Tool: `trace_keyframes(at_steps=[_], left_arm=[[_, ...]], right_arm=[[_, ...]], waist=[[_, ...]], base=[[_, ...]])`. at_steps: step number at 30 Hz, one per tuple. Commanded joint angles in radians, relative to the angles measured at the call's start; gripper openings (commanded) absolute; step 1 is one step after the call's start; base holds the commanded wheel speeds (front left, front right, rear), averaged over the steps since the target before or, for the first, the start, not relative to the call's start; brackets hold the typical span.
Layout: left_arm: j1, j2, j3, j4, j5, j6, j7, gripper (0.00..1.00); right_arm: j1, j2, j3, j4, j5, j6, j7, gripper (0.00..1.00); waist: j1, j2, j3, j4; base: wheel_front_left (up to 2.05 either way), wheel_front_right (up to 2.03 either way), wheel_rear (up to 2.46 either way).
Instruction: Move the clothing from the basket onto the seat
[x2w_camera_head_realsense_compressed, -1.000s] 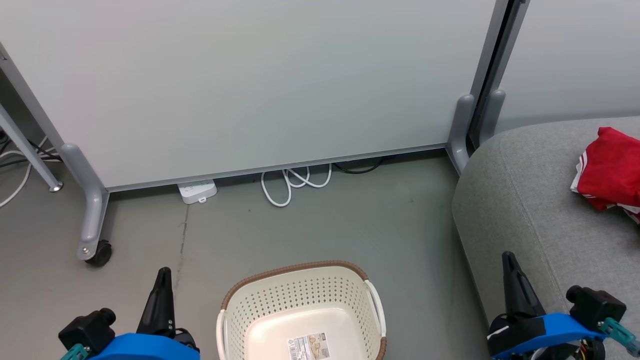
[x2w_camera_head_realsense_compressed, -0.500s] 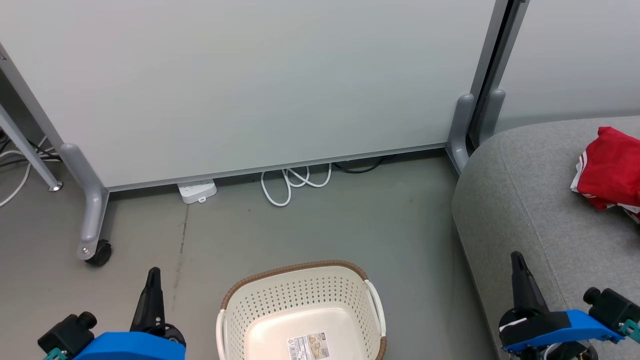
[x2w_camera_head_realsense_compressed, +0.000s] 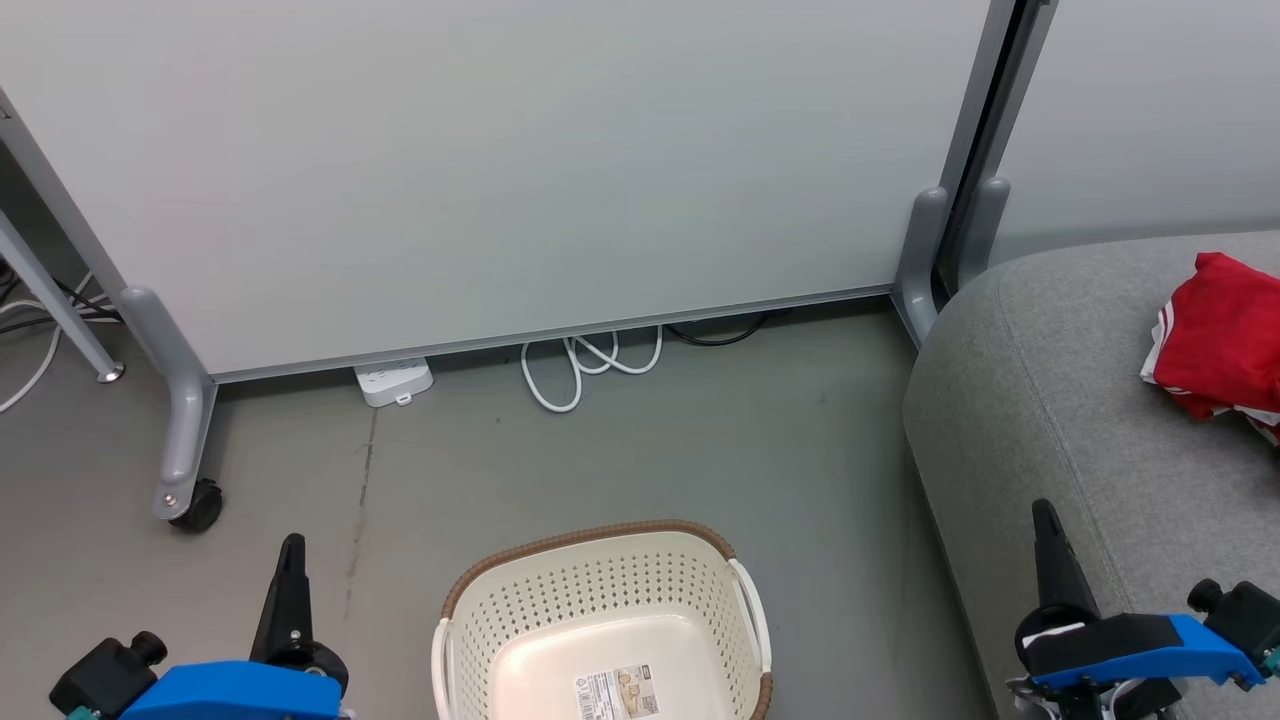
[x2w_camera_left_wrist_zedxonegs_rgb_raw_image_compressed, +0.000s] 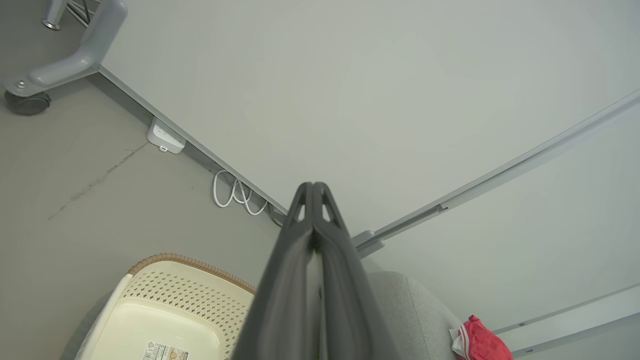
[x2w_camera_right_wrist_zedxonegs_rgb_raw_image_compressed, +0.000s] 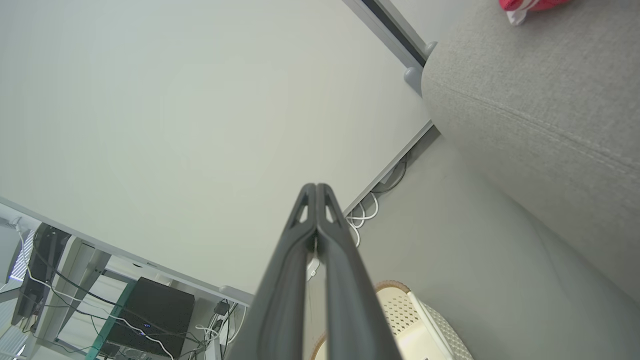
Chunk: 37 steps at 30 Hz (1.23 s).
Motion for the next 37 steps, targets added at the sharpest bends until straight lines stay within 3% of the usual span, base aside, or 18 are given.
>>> trace_keyframes(at_steps=[1, 37], left_arm=[[-0.017, 0.005, 0.006, -0.015, -0.025, -0.004, 0.006, 0.0], [-0.019, 0.007, 0.055, -0.038, -0.377, -0.018, 0.102, 0.0]], right_arm=[[-0.022, 0.001, -0.005, -0.015, 0.029, 0.0, 0.009, 0.0], [-0.034, 0.004, -0.039, -0.034, 0.422, 0.0, 0.106, 0.0]], waist=[[0.0, 0.0, 0.0, 0.0], [0.0, 0.0, 0.003, -0.002]], base=[[0.0, 0.0, 0.0], [0.0, 0.0, 0.0]])
